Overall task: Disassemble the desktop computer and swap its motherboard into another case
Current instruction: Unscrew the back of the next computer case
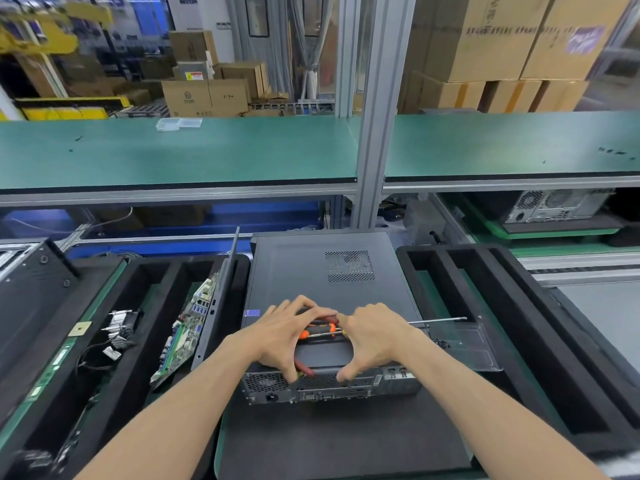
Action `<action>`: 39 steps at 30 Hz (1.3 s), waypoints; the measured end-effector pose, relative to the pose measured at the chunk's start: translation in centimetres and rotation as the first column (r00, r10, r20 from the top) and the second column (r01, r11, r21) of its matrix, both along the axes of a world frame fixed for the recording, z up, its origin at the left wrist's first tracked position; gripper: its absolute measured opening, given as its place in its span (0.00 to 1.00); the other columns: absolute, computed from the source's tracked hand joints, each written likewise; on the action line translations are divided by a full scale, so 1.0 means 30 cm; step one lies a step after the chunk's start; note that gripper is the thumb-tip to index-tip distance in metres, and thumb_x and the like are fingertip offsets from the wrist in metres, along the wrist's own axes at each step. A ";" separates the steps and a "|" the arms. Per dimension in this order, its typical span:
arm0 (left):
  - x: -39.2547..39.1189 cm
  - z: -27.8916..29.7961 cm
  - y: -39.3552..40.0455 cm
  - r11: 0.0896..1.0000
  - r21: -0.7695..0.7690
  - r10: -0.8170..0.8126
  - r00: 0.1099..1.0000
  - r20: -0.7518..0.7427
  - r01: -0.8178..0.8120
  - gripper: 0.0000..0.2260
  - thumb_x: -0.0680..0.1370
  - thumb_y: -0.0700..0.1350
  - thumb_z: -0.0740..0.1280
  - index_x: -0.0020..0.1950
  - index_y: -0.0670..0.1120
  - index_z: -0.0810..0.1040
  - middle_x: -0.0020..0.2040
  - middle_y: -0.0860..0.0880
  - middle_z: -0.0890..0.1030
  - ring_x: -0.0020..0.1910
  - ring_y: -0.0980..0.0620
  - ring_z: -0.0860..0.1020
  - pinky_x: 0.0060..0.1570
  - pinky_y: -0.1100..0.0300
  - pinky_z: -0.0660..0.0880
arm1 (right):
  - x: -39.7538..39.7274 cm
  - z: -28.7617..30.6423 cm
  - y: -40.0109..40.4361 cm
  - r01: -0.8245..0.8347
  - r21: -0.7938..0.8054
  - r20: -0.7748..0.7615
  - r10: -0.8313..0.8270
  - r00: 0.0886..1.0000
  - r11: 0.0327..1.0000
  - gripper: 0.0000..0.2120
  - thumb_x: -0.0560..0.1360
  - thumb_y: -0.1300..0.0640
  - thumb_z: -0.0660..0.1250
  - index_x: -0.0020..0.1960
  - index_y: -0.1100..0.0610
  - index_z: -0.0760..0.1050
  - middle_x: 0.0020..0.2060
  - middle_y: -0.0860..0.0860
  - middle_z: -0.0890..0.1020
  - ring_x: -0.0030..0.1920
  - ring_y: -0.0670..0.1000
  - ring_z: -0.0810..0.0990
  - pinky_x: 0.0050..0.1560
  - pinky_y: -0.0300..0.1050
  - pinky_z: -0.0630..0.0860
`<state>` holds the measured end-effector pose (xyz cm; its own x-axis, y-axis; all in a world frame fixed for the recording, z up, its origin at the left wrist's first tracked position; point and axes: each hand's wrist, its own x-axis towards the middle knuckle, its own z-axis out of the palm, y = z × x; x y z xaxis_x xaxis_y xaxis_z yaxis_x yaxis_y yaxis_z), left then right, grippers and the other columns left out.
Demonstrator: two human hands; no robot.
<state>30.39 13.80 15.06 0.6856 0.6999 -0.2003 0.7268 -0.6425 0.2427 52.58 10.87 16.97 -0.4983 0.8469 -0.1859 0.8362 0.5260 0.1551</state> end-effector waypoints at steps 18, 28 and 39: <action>0.068 -0.012 0.190 1.000 0.005 0.018 1.000 -0.022 -0.018 0.58 0.52 0.56 0.77 0.74 0.71 0.47 0.67 0.56 0.58 0.58 0.51 0.64 0.57 0.47 0.68 | 0.066 -0.024 0.193 0.021 0.016 -0.022 -0.021 1.000 1.000 0.42 0.58 0.25 0.64 0.59 0.54 0.72 0.28 0.47 0.69 0.33 0.56 0.74 0.33 0.47 0.68; 0.050 -0.030 0.127 0.992 0.090 0.087 0.995 0.047 -0.091 0.50 0.58 0.60 0.77 0.72 0.71 0.51 0.61 0.54 0.60 0.57 0.52 0.67 0.57 0.51 0.69 | 0.091 -0.078 0.123 0.070 0.074 -0.168 -0.057 0.984 0.995 0.32 0.65 0.26 0.65 0.51 0.52 0.66 0.36 0.50 0.78 0.39 0.58 0.77 0.36 0.48 0.65; 0.086 -0.092 -0.187 0.944 0.293 0.100 0.979 0.180 -0.150 0.44 0.63 0.77 0.64 0.76 0.68 0.55 0.51 0.58 0.66 0.48 0.56 0.71 0.47 0.55 0.70 | 0.151 -0.163 -0.144 0.017 0.192 -0.289 0.040 0.957 0.981 0.12 0.79 0.46 0.55 0.50 0.54 0.70 0.40 0.52 0.80 0.37 0.60 0.80 0.34 0.49 0.66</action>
